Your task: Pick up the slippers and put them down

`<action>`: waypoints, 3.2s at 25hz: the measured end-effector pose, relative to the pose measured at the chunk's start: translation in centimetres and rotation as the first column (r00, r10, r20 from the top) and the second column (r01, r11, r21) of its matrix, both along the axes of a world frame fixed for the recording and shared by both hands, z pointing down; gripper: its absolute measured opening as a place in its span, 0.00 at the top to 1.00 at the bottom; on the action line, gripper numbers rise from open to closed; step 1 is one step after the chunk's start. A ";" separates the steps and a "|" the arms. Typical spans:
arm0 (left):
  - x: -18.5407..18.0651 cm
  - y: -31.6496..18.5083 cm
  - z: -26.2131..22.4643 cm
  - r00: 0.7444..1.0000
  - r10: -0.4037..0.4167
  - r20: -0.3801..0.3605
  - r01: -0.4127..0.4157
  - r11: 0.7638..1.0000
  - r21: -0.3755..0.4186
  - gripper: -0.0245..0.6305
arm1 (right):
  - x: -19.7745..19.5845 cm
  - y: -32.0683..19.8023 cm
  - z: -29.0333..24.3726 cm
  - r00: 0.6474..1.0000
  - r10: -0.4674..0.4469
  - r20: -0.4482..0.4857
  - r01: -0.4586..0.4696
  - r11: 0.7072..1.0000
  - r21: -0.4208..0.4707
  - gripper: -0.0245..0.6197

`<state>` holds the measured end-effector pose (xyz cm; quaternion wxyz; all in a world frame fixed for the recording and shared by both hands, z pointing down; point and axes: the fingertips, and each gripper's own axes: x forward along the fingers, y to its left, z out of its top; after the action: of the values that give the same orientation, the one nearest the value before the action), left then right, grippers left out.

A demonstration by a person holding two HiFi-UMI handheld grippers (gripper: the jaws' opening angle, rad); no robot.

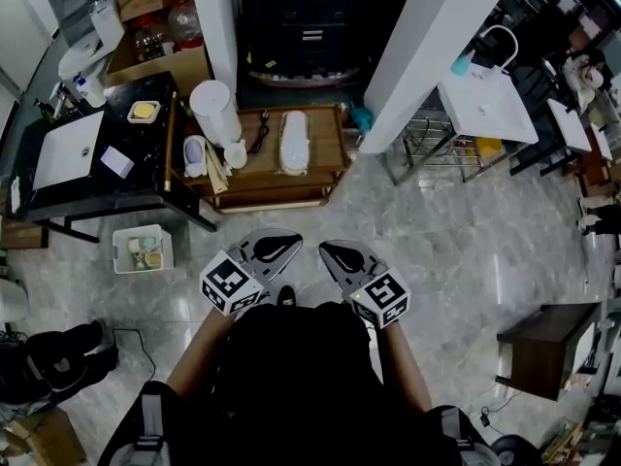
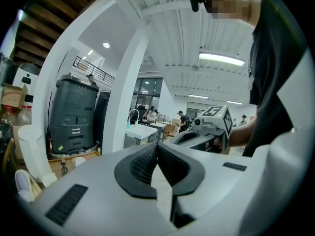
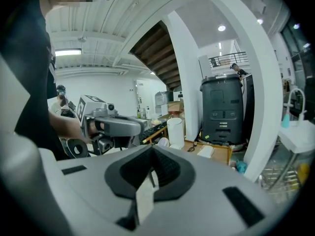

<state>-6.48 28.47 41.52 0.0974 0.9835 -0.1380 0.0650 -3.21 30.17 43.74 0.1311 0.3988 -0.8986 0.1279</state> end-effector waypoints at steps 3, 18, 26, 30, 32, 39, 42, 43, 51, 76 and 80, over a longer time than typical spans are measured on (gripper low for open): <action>-0.3 -0.5 0.1 1.000 -0.008 0.000 0.008 1.000 -0.006 0.94 | -0.2 -0.4 0.2 1.000 0.000 0.006 0.000 1.000 -0.010 0.95; -0.6 -5.0 0.8 0.994 -0.111 0.020 0.112 0.993 -0.045 0.94 | 0.5 -4.8 1.5 0.997 -0.066 0.026 0.067 0.997 -0.043 0.95; 1.4 -8.3 1.0 0.986 -0.156 0.053 0.159 0.986 -0.056 0.94 | 2.4 -8.5 2.2 0.991 -0.125 0.036 0.127 0.990 -0.066 0.95; 2.3 -9.9 1.0 0.979 -0.190 0.069 0.194 0.979 -0.058 0.94 | 3.4 -10.4 2.4 0.985 -0.164 0.044 0.167 0.984 -0.068 0.95; 2.9 -10.7 0.8 0.974 -0.212 0.073 0.217 0.975 -0.056 0.94 | 4.0 -11.2 2.2 0.981 -0.187 0.048 0.190 0.980 -0.066 0.95; 5.0 -12.8 0.6 0.954 -0.286 0.088 0.292 0.955 -0.053 0.94 | 6.2 -13.6 2.3 0.965 -0.259 0.044 0.261 0.963 -0.060 0.95; 5.7 -13.2 0.4 0.944 -0.319 0.087 0.324 0.945 -0.053 0.94 | 7.2 -14.3 2.5 0.957 -0.288 0.035 0.289 0.955 -0.070 0.95; 5.9 -13.3 0.4 0.940 -0.328 0.088 0.334 0.941 -0.053 0.94 | 7.4 -14.5 2.6 0.954 -0.297 0.033 0.299 0.952 -0.072 0.95; 6.8 -14.1 0.9 0.910 -0.407 0.082 0.411 0.910 -0.047 0.94 | 8.1 -15.5 3.4 0.924 -0.383 0.014 0.383 0.921 -0.072 0.95; 6.1 -21.5 3.2 0.943 -0.320 0.093 0.328 0.940 -0.093 0.94 | 7.2 -22.2 4.1 0.954 -0.300 0.010 0.299 0.949 -0.103 0.95; 5.8 -23.8 3.3 0.958 -0.276 0.081 0.284 0.953 -0.109 0.94 | 6.7 -24.4 4.3 0.964 -0.265 -0.004 0.263 0.959 -0.106 0.95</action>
<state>-0.63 4.69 44.79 0.1599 0.9437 -0.2750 0.0907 3.46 5.80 48.03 0.1757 0.2691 -0.9346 0.1526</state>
